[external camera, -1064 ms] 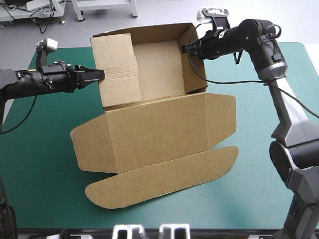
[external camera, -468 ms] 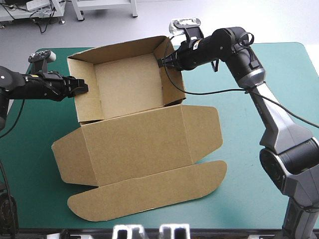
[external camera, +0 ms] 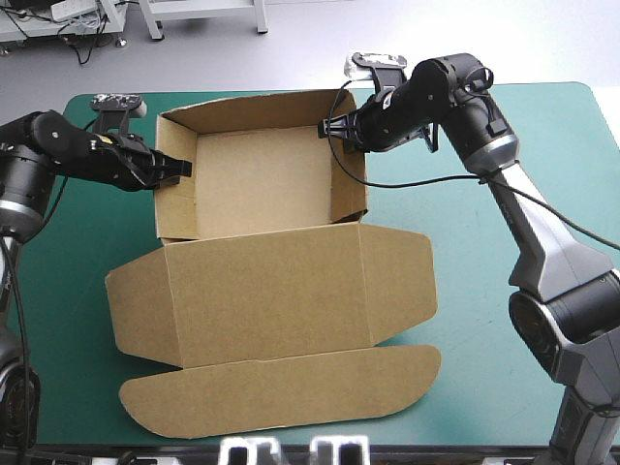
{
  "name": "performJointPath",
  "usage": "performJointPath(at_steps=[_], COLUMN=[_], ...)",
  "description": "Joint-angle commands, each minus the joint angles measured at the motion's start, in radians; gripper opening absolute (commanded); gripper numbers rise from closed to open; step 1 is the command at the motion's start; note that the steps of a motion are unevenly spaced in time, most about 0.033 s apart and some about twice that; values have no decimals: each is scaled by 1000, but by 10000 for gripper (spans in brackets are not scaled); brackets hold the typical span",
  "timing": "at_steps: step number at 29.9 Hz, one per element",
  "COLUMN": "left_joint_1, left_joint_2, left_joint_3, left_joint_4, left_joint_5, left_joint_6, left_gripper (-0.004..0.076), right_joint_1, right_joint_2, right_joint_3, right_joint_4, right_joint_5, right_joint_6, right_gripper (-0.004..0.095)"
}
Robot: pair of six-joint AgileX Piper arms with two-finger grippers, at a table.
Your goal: Fold the box
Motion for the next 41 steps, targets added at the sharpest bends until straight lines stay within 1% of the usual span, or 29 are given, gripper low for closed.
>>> performJointPath(at_steps=[1, 3, 6, 10, 12, 15, 17, 20, 23, 26, 30, 33, 36, 39, 41], left_joint_1=[-123, -159, -190, -214, -227, -247, -258, -265, -265, -265, -265, -265, -265, -263, -263], left_joint_2=[-22, 7, 62, 151, 195, 247, 268, 297, 316, 331, 346, 358, 375, 383, 388], left_joint_3=[-101, -128, -133, -133, -133, -133, -133, -133, -133, -135, -136, -136, -140, -143, -152], left_joint_4=[5, 55, 59, 59, 62, 64, 73, 72, 74, 80, 97, 115, 133, 124, 125], left_joint_5=[5, 25, 37, 68, 81, 75, 72, 74, 66, 22, -31, -14, 28, 58, 84], left_joint_6=[-132, -185, -232, -257, -257, -257, -266, -284, -284, -279, -277, -246, -217, -217, -214], left_gripper=[-10, -10, -10, -10, -10, -10, -10, -10, -10, -10, -10, -10, -5, 29, 77], right_joint_1=[10, 10, 10, 10, 10, 8, 0, -18, -20, -20, -20, -20, -20, -20, -20], right_joint_2=[-49, -49, -49, -49, -49, -43, -25, 25, 80, 123, 149, 149, 149, 149, 149], right_joint_3=[51, 101, 172, 214, 216, 216, 216, 216, 216, 214, 214, 214, 207, 182, 143], right_joint_4=[102, 104, 103, 34, -4, -46, -43, -8, 33, 50, 17, -13, -20, -53, -79], right_joint_5=[5, 5, 4, -2, -23, -51, -53, -47, -75, -119, -143, -145, -117, -75, -37], right_joint_6=[32, 32, 32, 37, 58, 65, 65, 67, 41, 24, 5, -2, -44, -63, -66], right_gripper=[-7, -6, -7, -7, -7, -5, -5, -5, -5, -5, -5, -3, 50, 186, 275])
